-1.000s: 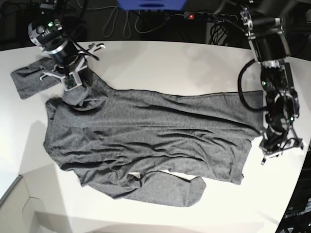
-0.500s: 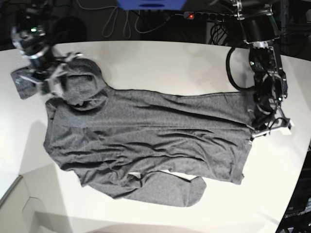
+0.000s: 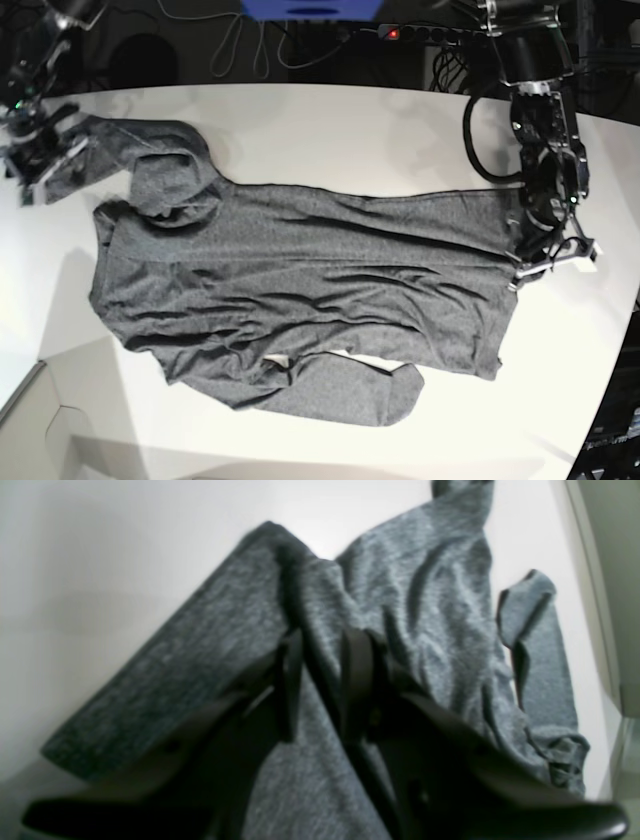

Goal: Layout the t-shirt on the table in an organized manner, then fold the t-shirt properly
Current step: 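Pull the sleeve near the right gripper outward and release it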

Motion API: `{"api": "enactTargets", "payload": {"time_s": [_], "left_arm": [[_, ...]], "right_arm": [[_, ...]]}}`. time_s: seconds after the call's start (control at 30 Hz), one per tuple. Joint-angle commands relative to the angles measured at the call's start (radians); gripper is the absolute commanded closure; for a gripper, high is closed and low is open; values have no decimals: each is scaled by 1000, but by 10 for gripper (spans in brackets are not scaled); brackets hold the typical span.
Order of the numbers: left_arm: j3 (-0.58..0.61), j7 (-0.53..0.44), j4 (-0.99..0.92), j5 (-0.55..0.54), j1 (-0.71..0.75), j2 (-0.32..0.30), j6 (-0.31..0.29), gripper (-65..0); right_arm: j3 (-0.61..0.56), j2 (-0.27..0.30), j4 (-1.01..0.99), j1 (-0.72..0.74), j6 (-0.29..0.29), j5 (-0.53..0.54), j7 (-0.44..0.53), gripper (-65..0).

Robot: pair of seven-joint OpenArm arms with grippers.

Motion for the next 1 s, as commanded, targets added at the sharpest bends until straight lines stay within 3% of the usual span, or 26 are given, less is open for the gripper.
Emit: {"api": "enactTargets", "payload": {"time_s": [0.0,0.23,0.53,0.67,0.8,0.97], "left_arm": [[-1,-12,17,-3,-16,-10,-8,-139],[-1,-12,16,-3,-15,-10,-8,-139],[-8,-12,27,-3,-15,-16,-8,-139],[-9,-12,27,-3,-15,-21,-8,-139],[-11,-12,43,-3,-13,-24,-8,-139],[-11,-12,103,-3,7,-42,-8,-139]], "right_arm": [[19,25,-10,13,-5,2,10,-414],[41,96,-93,55,-5,2,16,-414],[38,119,-213,72,-5,1,11,-401],[35,101,-226,57,-5,1,11,-275],[39,58,-156,25,-5,2,11,0],[68,-71,149,-61,-5,10,17,0]]}}
